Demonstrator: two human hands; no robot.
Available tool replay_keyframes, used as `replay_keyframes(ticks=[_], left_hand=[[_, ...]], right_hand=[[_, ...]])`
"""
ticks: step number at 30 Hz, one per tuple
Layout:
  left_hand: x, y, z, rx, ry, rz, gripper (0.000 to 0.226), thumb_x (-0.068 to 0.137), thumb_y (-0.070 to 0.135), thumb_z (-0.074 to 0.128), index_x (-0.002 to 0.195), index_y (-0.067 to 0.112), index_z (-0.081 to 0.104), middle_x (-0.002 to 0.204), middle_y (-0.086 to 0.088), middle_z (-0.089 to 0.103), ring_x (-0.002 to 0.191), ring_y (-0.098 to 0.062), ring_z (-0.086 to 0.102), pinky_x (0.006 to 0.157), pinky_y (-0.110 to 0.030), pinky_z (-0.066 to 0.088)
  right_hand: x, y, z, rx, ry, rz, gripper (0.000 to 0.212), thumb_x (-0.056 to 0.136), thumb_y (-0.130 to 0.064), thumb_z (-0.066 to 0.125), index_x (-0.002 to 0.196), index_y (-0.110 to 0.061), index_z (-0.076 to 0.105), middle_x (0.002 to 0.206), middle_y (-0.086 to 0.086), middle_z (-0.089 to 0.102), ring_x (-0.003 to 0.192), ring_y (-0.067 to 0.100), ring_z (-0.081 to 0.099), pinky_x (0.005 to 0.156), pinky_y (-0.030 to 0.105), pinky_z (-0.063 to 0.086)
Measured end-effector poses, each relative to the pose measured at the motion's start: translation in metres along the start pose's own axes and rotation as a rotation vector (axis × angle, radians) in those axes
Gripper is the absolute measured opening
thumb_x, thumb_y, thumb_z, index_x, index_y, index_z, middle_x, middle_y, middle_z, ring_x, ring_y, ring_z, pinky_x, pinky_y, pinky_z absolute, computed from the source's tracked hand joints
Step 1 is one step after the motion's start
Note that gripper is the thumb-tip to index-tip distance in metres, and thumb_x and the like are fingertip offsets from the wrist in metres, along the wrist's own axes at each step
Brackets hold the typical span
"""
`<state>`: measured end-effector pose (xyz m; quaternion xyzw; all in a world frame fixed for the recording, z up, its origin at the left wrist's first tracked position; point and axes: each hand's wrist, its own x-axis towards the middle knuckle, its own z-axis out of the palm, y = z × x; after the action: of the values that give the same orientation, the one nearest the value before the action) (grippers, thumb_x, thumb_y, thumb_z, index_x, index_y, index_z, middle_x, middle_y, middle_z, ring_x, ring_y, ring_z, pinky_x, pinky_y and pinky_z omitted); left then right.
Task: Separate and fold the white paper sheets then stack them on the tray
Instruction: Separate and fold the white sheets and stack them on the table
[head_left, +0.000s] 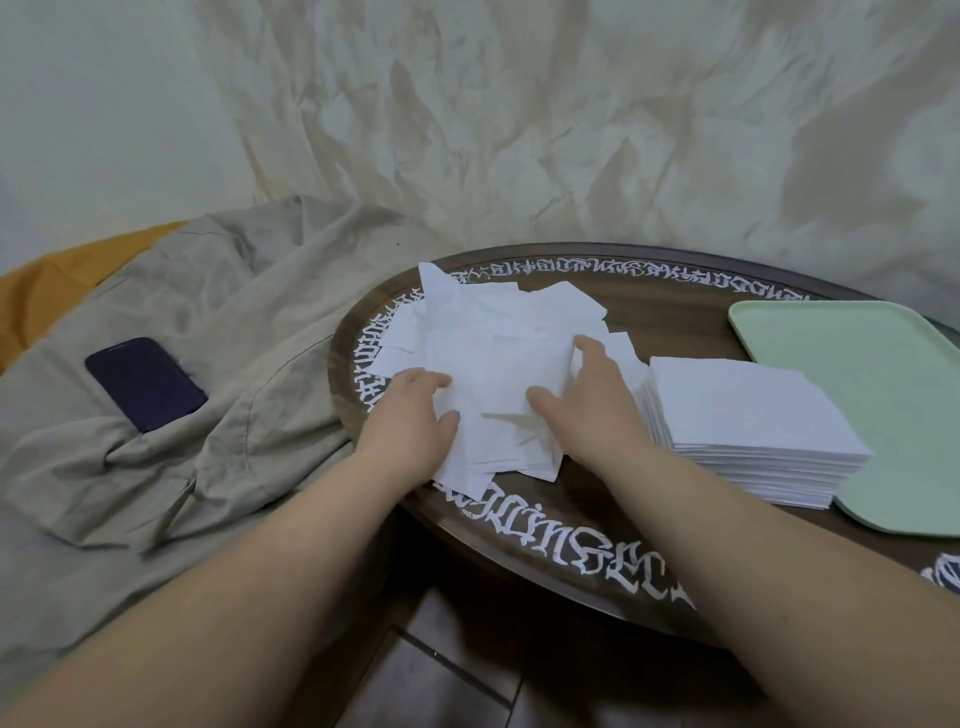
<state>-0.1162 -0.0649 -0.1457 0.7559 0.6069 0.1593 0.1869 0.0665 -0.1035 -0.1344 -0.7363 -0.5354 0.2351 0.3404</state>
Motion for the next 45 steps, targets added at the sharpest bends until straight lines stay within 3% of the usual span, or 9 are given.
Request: replay_keyframes(ticks=[4,10,14,17,22,26,31,37,45], left_hand=[[0.003,-0.004,0.006,-0.031,0.018,-0.062,0.065,0.093,0.032,0.062,0.149,0.017,0.034,0.151,-0.005,0.042,0.138,-0.021,0.039,0.109,-0.031,0.030],[0.006,-0.006,0.011,-0.009,-0.015,-0.144,0.091,0.081,0.046,0.072,0.153,0.018,0.025,0.149,-0.006,0.044,0.136,-0.026,0.042,0.108,-0.038,0.038],[0.008,-0.009,0.009,-0.132,0.070,-0.180,0.060,0.092,0.034,0.062,0.145,0.017,0.041,0.139,-0.003,0.054,0.126,-0.024,0.051,0.104,-0.034,0.039],[0.011,-0.015,0.005,-0.378,0.191,-0.252,0.029,0.099,0.024,0.047,0.123,0.015,0.060,0.120,-0.005,0.066,0.112,-0.029,0.062,0.103,-0.040,0.045],[0.002,-0.011,-0.001,-0.473,0.239,-0.239,0.028,0.102,0.028,0.038,0.087,0.014,0.057,0.101,-0.008,0.068,0.097,-0.031,0.064,0.088,-0.038,0.049],[-0.003,-0.017,0.006,-0.068,0.164,-0.026,0.049,0.090,0.039,0.064,0.134,0.020,0.054,0.138,-0.001,0.052,0.127,-0.022,0.049,0.103,-0.033,0.037],[-0.001,-0.020,0.019,0.048,0.012,0.008,0.072,0.082,0.043,0.071,0.145,0.021,0.043,0.153,-0.002,0.034,0.143,-0.022,0.029,0.117,-0.035,0.024],[0.000,-0.023,0.021,0.044,0.025,0.006,0.074,0.081,0.045,0.071,0.144,0.019,0.043,0.151,-0.002,0.037,0.142,-0.020,0.031,0.115,-0.036,0.028],[-0.006,-0.020,0.014,-0.040,0.046,0.011,0.069,0.086,0.042,0.068,0.145,0.017,0.041,0.149,-0.002,0.041,0.138,-0.021,0.037,0.110,-0.033,0.030]], right_hand=[[-0.002,0.002,0.005,-0.492,-0.086,-0.125,0.088,0.083,-0.035,0.064,0.151,-0.027,0.009,0.160,0.003,0.000,0.141,0.031,0.020,0.108,0.047,0.034],[0.006,0.004,0.003,-0.405,0.222,-0.189,0.020,0.094,-0.017,0.049,0.110,-0.011,0.060,0.122,0.006,0.050,0.109,0.027,0.047,0.079,0.035,0.043],[0.012,-0.019,-0.011,-0.113,0.494,-0.444,0.002,0.084,-0.011,0.063,0.083,-0.010,0.065,0.091,0.009,0.059,0.086,0.031,0.055,0.067,0.030,0.037],[0.006,-0.022,0.004,-0.352,0.306,-0.627,0.009,0.086,-0.015,0.064,0.088,-0.010,0.071,0.090,0.011,0.062,0.089,0.034,0.054,0.069,0.035,0.046],[-0.019,-0.005,0.025,-0.536,-0.259,-0.538,0.039,0.099,-0.041,0.042,0.128,-0.022,0.059,0.125,-0.002,0.060,0.120,0.023,0.039,0.097,0.037,0.039],[-0.013,-0.002,0.015,-0.470,-0.011,-0.311,0.047,0.097,-0.035,0.046,0.141,-0.020,0.042,0.145,-0.001,0.044,0.131,0.026,0.029,0.106,0.038,0.031],[-0.008,-0.002,0.011,-0.298,-0.027,0.002,0.057,0.091,-0.033,0.054,0.142,-0.015,0.036,0.123,0.009,0.057,0.124,0.030,0.036,0.088,0.036,0.038],[-0.004,-0.009,0.019,-0.095,-0.065,-0.021,0.020,0.085,-0.033,0.063,0.096,-0.016,0.059,0.094,-0.001,0.063,0.092,0.022,0.057,0.069,0.031,0.039],[-0.003,-0.015,0.018,-0.043,-0.025,-0.059,0.027,0.092,-0.014,0.050,0.064,-0.014,0.049,0.064,-0.001,0.050,0.065,0.019,0.046,0.052,0.028,0.028]])
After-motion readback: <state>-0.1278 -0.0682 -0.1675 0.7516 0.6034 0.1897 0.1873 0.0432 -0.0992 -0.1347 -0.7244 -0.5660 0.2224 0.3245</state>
